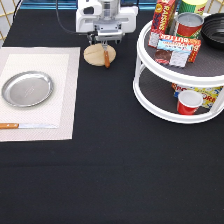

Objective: Arrange plate and fork

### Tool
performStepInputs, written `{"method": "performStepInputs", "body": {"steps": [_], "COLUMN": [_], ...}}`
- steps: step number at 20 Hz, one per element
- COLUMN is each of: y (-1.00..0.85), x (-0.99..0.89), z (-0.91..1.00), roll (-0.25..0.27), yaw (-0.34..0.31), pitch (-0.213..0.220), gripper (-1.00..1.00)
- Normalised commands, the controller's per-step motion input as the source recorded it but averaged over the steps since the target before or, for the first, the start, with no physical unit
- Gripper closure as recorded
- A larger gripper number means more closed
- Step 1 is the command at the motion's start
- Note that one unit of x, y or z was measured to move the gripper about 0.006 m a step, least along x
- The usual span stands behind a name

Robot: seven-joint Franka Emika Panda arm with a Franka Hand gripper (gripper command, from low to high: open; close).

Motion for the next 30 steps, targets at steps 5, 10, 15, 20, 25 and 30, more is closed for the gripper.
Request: {"method": "performStepInputs", "body": {"steps": [5,10,15,20,25,30], "y": [-0.12,-0.06,-0.09,-0.03,0.00,0.00], "x": [0.13,0.02,-0.06,-0.03,0.00,0.00], "z": [-0.19,-0.26,-0.22,-0.05,0.00,-0.05], "roll": [0.009,0.000,0.008,0.007,0.001,0.000], "yaw": [-0.005,-0.015,-0.001,0.000,0.000,0.000], "pitch": [0.001,0.000,0.000,0.000,0.000,-0.001], "gripper": [-1.00,-1.00,-1.00,-1.00,1.00,1.00]}}
